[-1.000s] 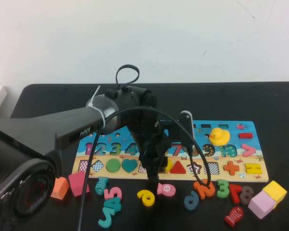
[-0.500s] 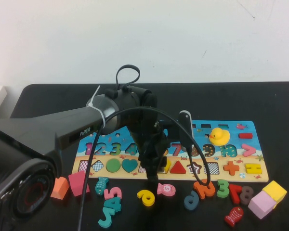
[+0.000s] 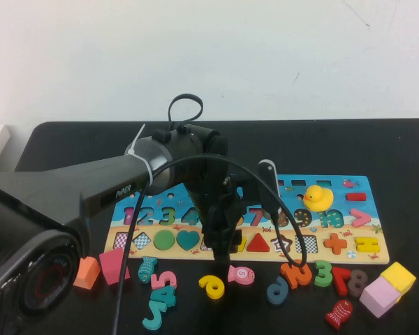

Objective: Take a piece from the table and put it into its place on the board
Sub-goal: Place the "Pentagon" into the hole of the Pentagon

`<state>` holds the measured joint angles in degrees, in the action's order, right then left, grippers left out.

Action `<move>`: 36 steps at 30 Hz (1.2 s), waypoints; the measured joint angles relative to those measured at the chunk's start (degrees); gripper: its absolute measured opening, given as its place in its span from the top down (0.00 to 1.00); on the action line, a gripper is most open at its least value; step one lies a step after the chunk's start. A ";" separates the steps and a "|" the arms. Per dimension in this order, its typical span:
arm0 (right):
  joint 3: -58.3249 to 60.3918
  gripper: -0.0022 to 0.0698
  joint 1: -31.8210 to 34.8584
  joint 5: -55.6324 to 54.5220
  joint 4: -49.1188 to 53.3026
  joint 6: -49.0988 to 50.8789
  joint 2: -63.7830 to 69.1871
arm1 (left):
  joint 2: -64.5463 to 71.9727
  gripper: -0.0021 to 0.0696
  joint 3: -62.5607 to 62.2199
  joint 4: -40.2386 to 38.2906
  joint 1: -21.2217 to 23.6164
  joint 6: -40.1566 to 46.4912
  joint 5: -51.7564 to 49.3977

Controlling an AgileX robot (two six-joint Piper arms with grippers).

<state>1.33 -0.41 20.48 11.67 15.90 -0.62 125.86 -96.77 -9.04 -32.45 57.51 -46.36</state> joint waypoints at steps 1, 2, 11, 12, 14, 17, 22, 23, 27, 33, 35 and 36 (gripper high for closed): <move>0.00 0.94 0.00 0.00 0.00 0.00 0.00 | 0.00 0.45 0.00 0.00 0.00 -0.14 -0.26; 0.00 0.94 0.00 0.00 0.00 0.00 0.00 | 0.00 0.45 0.00 0.00 0.00 -0.14 -0.61; 0.00 0.94 0.00 0.00 0.00 0.00 0.00 | -2.50 0.90 0.00 0.00 0.00 -4.45 -0.38; 0.00 0.94 0.00 0.00 0.00 0.00 0.00 | -2.76 0.92 0.00 -0.23 0.00 -6.08 1.06; 0.00 0.94 0.00 0.00 0.00 0.00 0.00 | -2.86 0.95 0.00 -0.33 0.00 -9.66 4.06; 0.00 0.94 0.00 0.00 0.00 0.00 0.00 | -2.50 0.97 0.00 -0.46 0.00 -14.64 7.51; 0.00 0.94 0.00 0.00 0.00 0.00 0.00 | -0.28 0.97 0.00 -2.26 0.00 -16.40 8.56; 0.00 0.94 0.00 0.00 0.00 0.00 0.00 | 0.27 0.97 0.00 -2.92 0.00 -16.54 8.56; 0.00 0.94 0.00 0.00 0.00 0.00 0.00 | 2.01 0.97 0.00 -4.32 0.00 -16.96 8.80; 0.00 0.94 0.00 0.00 0.00 0.22 0.00 | 2.03 0.97 0.00 -4.43 0.00 -17.16 8.77; 0.00 0.94 0.00 0.00 0.00 0.31 0.00 | 2.03 0.97 0.00 -4.43 0.00 -17.16 8.69; 0.00 0.94 0.00 0.00 0.00 0.31 0.00 | 2.03 0.97 0.00 -4.18 0.00 -17.16 8.55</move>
<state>1.33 -0.41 20.48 11.67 16.21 -0.62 127.89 -96.77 -13.22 -32.45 40.35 -37.81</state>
